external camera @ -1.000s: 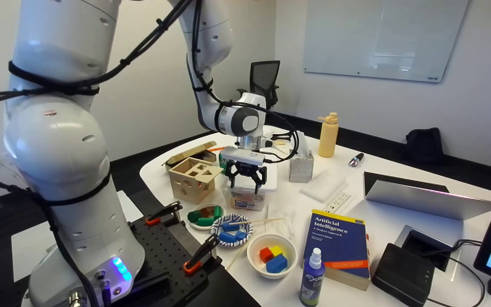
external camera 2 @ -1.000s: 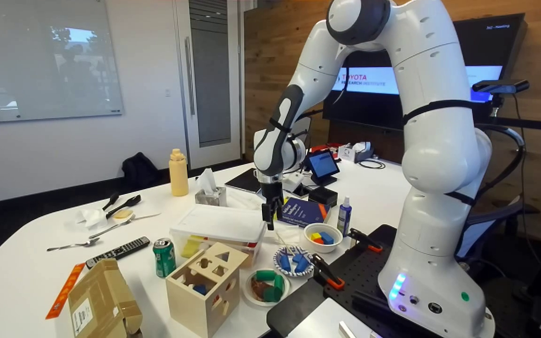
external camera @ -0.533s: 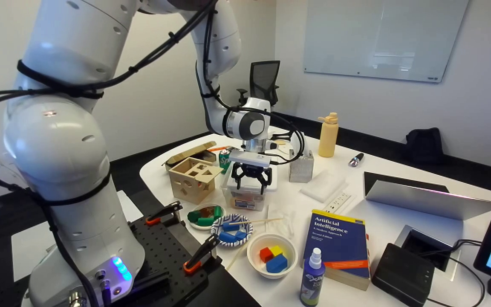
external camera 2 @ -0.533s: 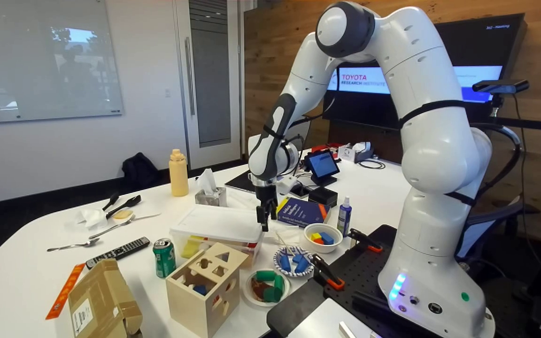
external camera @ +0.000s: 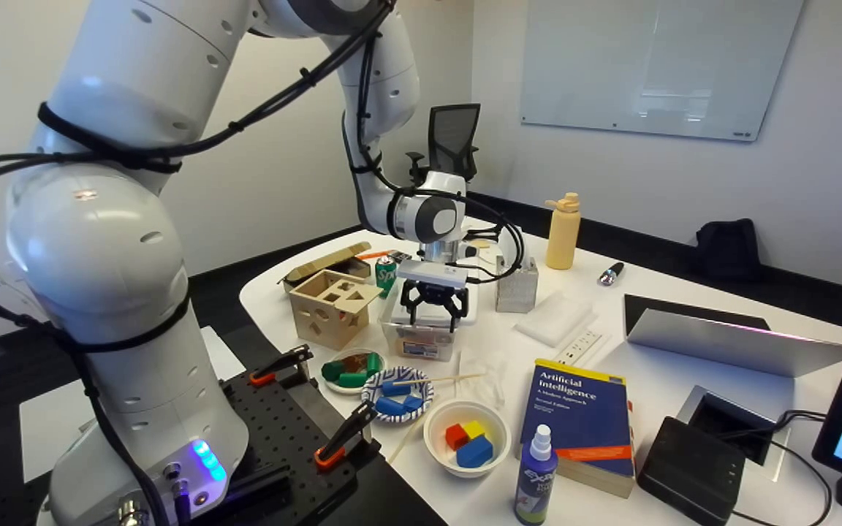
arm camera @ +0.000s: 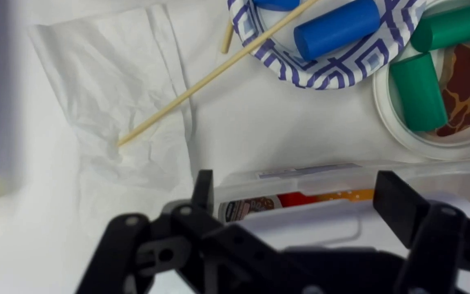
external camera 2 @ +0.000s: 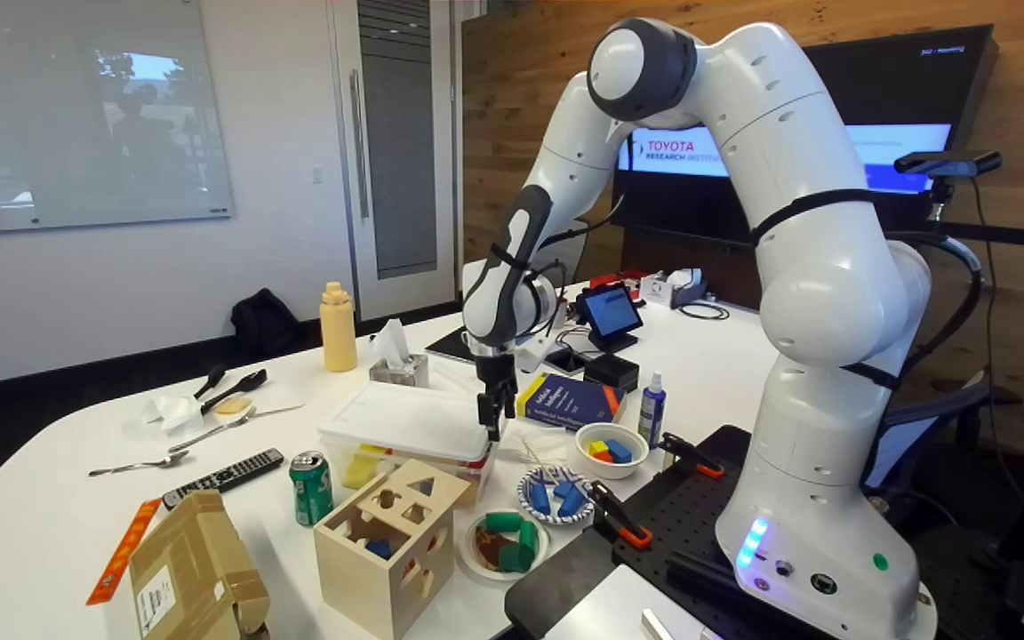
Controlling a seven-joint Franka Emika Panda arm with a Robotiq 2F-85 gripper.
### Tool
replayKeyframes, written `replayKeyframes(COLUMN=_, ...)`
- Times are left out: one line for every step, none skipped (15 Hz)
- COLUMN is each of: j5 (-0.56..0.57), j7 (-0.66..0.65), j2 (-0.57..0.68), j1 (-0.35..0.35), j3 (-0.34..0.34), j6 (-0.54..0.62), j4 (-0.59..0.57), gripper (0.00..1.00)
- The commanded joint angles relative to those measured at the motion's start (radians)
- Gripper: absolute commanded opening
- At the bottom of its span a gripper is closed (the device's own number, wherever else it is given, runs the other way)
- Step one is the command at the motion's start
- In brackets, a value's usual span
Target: Push the lid on the container
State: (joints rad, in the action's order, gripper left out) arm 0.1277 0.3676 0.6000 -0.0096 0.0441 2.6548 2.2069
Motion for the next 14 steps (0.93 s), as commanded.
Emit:
replayKeyframes(j5=0.015, j7=-0.001, j2=0.012, j1=-0.012, j3=0.022, j6=0.003, j4=-0.023, gripper=1.00)
replayKeyframes(j5=0.014, j7=0.000, j2=0.013, j1=-0.012, j3=0.026, j6=0.003, j4=-0.027, gripper=1.00)
replayKeyframes(j5=0.013, j7=0.002, j2=0.015, j1=-0.011, j3=0.030, j6=0.001, j4=-0.032, gripper=1.00)
replayKeyframes(j5=0.015, j7=0.003, j2=0.018, j1=-0.008, j3=0.035, j6=-0.001, j4=-0.038, gripper=1.00)
replayKeyframes(j5=0.017, j7=0.003, j2=0.023, j1=-0.004, j3=0.039, j6=-0.002, j4=-0.046, gripper=1.00)
replayKeyframes(j5=0.018, j7=0.004, j2=0.030, j1=-0.003, j3=0.045, j6=-0.003, j4=-0.054, gripper=1.00)
replayKeyframes(j5=0.019, j7=0.004, j2=0.038, j1=0.000, j3=0.049, j6=-0.005, j4=-0.063, gripper=1.00)
replayKeyframes(j5=0.018, j7=0.008, j2=0.048, j1=-0.001, j3=0.057, j6=-0.005, j4=-0.073, gripper=1.00)
replayKeyframes(j5=0.018, j7=0.008, j2=0.055, j1=0.000, j3=0.062, j6=-0.008, j4=-0.083, gripper=1.00)
replayKeyframes(j5=0.019, j7=0.009, j2=0.064, j1=0.002, j3=0.067, j6=-0.008, j4=-0.095, gripper=1.00)
replayKeyframes(j5=0.021, j7=0.010, j2=0.072, j1=0.004, j3=0.070, j6=-0.009, j4=-0.106, gripper=1.00)
replayKeyframes(j5=0.023, j7=0.009, j2=0.078, j1=0.007, j3=0.071, j6=-0.012, j4=-0.118, gripper=1.00)
replayKeyframes(j5=0.025, j7=0.010, j2=0.084, j1=0.008, j3=0.074, j6=-0.012, j4=-0.128, gripper=1.00)
replayKeyframes(j5=0.029, j7=0.011, j2=0.091, j1=0.009, j3=0.076, j6=-0.012, j4=-0.139, gripper=1.00)
